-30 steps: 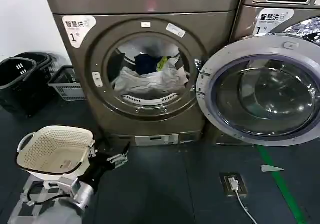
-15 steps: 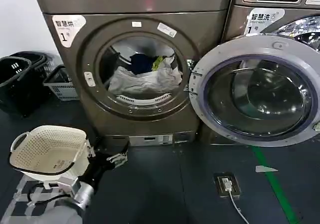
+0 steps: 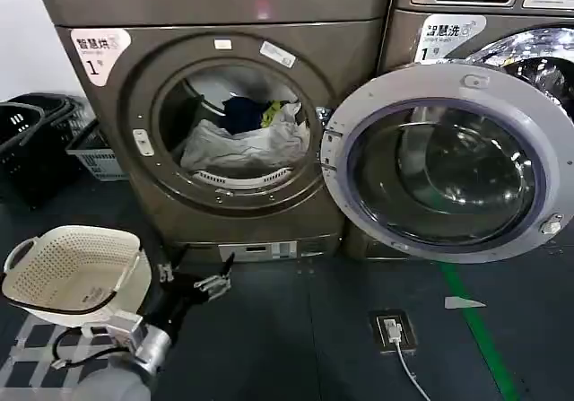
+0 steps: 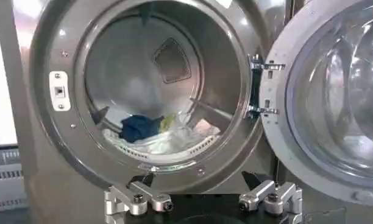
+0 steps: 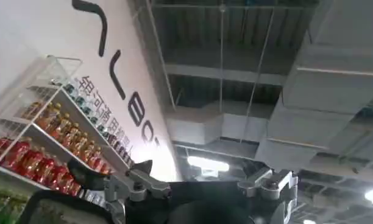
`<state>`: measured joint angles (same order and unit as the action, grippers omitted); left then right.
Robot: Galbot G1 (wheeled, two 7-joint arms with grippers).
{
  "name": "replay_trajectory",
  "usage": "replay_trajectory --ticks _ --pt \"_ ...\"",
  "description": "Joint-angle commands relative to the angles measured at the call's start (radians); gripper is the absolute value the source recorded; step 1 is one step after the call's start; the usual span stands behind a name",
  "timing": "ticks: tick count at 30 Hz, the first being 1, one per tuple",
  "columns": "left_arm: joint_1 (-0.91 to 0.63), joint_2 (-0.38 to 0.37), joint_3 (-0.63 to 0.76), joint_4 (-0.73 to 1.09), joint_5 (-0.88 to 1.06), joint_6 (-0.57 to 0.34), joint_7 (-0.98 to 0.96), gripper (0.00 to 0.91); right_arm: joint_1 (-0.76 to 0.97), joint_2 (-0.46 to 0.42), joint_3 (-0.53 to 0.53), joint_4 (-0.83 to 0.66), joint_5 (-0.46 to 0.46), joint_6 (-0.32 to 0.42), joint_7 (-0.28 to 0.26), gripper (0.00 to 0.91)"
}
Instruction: Grasp the clothes from the dryer.
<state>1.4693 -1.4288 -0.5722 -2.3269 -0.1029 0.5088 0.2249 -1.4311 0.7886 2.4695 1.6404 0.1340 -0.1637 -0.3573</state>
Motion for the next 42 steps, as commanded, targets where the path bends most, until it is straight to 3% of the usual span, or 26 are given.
replay_trajectory --ticks 1,14,42 --pt "0.003 -0.003 -0.004 -0.002 0.000 0.003 -0.001 0.907 -0.001 0.000 0.002 0.000 -0.004 0.000 0.001 0.907" --pt "0.012 -0.007 -0.003 -0.018 0.013 0.014 -0.006 0.907 -0.019 -0.007 0.023 -0.016 -0.059 -0.007 0.026 0.907" --pt "0.020 -0.017 0.002 -0.042 0.102 0.032 0.029 0.907 -0.007 0.000 0.001 0.001 0.014 0.024 0.007 0.907"
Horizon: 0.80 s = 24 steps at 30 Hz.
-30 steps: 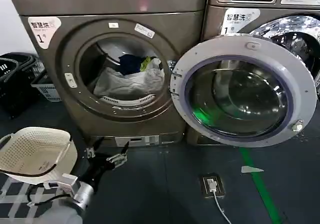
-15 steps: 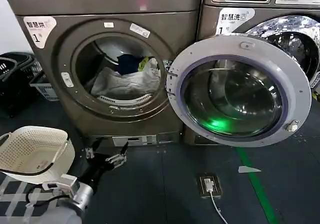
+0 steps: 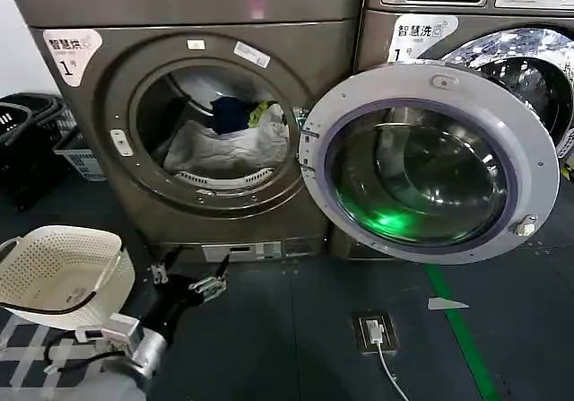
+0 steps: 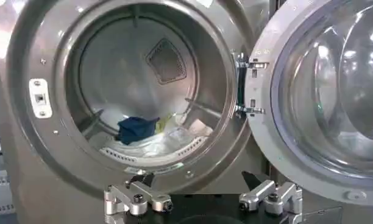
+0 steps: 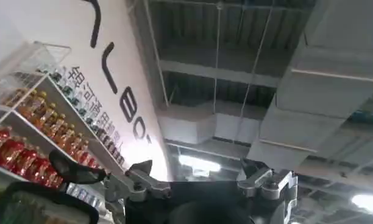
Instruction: Grasp the clothes from the dryer.
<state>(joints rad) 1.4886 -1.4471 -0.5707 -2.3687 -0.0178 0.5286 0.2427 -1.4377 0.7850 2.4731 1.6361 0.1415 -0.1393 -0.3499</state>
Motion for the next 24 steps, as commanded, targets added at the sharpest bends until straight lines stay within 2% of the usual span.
replay_trajectory --ticks 1,15,24 --pt "0.000 0.001 0.001 -0.002 0.016 0.012 0.011 0.907 -0.001 0.003 0.000 0.005 0.007 0.000 0.000 0.907" --pt "0.004 -0.003 0.008 -0.005 0.024 -0.010 -0.021 0.907 -0.001 0.004 0.000 0.002 0.010 0.002 -0.012 0.907" --pt "0.004 -0.006 0.022 0.007 0.035 -0.039 -0.111 0.907 0.007 0.003 -0.007 -0.005 0.005 0.007 -0.015 0.907"
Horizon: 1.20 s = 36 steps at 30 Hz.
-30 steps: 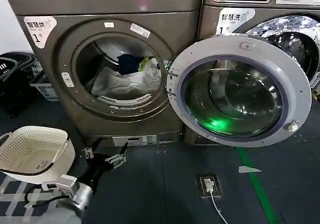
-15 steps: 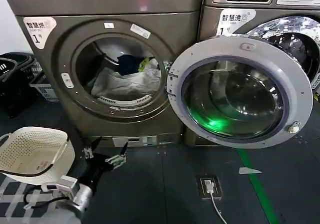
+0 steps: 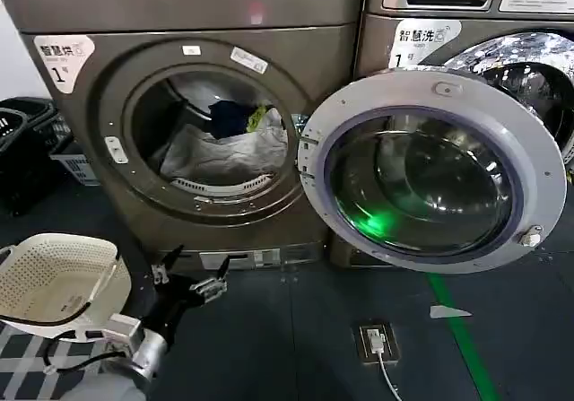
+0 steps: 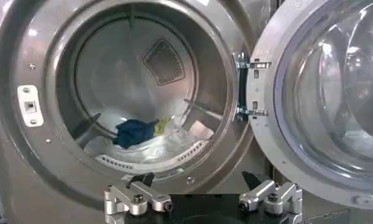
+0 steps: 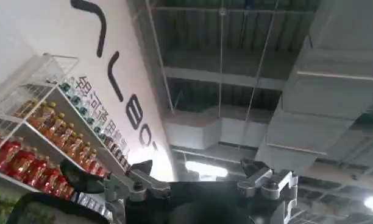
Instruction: Grasp the clothes from the dryer.
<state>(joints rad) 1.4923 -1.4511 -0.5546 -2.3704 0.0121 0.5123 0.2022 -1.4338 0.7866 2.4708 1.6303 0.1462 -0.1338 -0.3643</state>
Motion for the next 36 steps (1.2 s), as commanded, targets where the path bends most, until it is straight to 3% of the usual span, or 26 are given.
replay_trajectory --ticks 1,13,36 --pt "0.000 -0.002 0.008 0.010 0.005 -0.027 -0.084 0.907 0.005 0.003 -0.008 0.001 0.000 0.002 -0.001 0.907" --pt "-0.005 0.002 0.009 0.013 0.008 0.016 -0.149 0.907 0.013 0.009 -0.012 0.002 -0.003 0.007 -0.003 0.907" --pt "0.007 0.013 0.022 0.011 0.006 -0.005 -0.158 0.907 0.005 0.020 -0.013 0.011 0.000 0.013 -0.011 0.907"
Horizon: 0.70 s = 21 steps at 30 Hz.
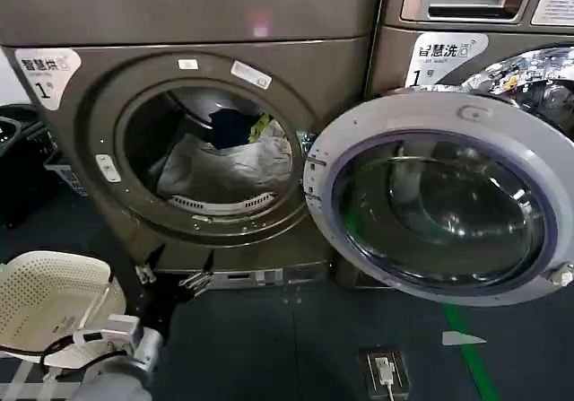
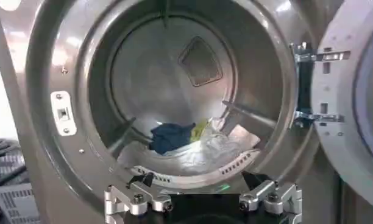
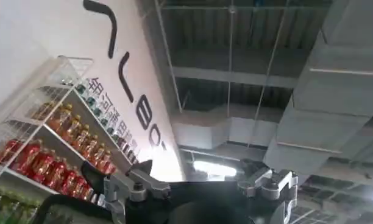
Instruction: Grasp the clothes from the dryer.
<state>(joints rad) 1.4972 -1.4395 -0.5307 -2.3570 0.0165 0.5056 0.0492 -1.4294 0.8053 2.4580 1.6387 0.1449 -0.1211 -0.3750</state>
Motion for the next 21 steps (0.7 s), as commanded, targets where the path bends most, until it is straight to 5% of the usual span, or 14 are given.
replay_trajectory --ticks 1,21 --pt "0.003 0.001 -0.002 -0.003 0.002 0.001 -0.005 0.907 0.001 0.001 0.000 0.002 0.002 0.000 -0.001 0.907" --pt "0.004 -0.002 0.004 -0.002 0.007 0.003 0.010 0.907 0.004 0.009 -0.002 0.007 0.001 0.002 -0.009 0.907"
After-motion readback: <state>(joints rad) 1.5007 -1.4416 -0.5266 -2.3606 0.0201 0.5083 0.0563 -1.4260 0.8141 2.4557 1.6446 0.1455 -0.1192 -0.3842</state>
